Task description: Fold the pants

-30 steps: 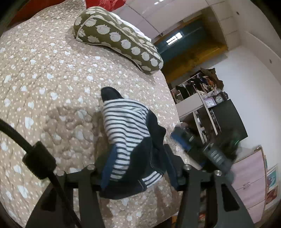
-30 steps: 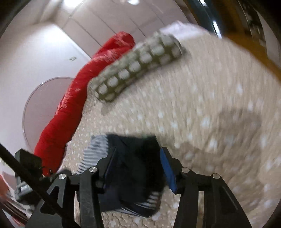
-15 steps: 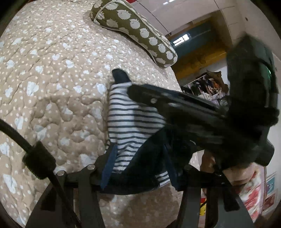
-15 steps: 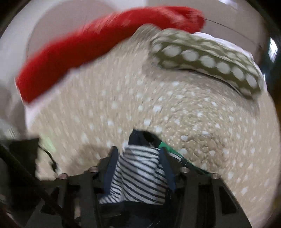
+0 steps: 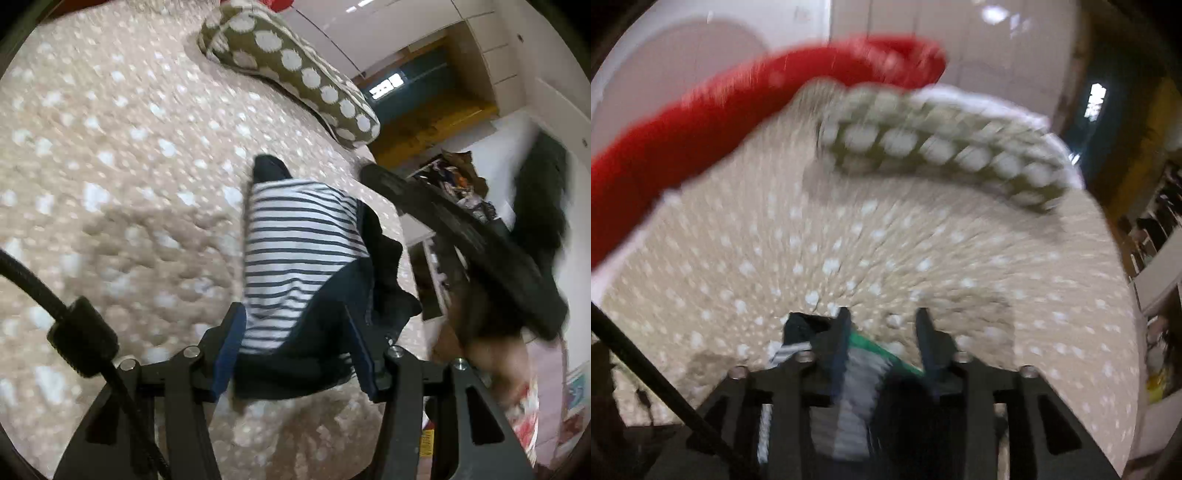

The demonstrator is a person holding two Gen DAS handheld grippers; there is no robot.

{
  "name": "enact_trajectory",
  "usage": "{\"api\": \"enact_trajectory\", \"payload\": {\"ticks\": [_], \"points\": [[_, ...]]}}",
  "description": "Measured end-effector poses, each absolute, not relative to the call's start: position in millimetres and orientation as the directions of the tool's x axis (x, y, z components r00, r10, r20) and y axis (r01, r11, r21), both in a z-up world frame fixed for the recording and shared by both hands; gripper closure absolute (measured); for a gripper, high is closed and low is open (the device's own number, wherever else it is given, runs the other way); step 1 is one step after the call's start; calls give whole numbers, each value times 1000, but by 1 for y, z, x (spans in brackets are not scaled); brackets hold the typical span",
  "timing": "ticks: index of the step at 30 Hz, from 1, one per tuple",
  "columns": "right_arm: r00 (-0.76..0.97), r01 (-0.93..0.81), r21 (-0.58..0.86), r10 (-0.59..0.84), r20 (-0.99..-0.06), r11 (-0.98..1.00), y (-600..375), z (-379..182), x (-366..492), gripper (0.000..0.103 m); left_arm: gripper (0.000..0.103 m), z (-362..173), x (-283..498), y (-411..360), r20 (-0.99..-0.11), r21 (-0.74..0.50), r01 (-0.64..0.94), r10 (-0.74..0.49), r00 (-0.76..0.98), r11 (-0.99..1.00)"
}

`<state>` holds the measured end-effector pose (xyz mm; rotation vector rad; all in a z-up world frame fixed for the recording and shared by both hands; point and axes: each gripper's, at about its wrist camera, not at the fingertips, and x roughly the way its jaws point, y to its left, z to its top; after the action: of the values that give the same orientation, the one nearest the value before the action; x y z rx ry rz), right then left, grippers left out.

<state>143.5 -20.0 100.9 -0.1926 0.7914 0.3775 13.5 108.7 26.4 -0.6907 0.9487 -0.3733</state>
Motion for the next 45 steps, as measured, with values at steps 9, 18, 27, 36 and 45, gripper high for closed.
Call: {"api": "enact_trajectory", "payload": {"ticks": [9, 18, 27, 36, 45], "points": [[600, -237, 167, 279, -750, 957, -105, 49, 72, 59, 42, 86, -41, 112, -650, -421, -32, -277, 707, 906], [644, -86, 418, 371, -669, 904, -149, 46, 28, 43, 16, 164, -116, 101, -434, -144, -165, 87, 897, 976], [754, -91, 388, 318, -575, 917, -147, 85, -37, 35, 4, 201, -174, 71, -296, -17, -208, 194, 935, 978], [791, -101, 202, 201, -577, 974, -132, 90, -55, 27, 4, 152, -141, 34, -516, -18, -43, 27, 856, 999], [757, -102, 187, 198, -622, 977, -124, 72, -53, 27, 4, 121, -125, 43, -621, -43, -87, 41, 783, 995]]}}
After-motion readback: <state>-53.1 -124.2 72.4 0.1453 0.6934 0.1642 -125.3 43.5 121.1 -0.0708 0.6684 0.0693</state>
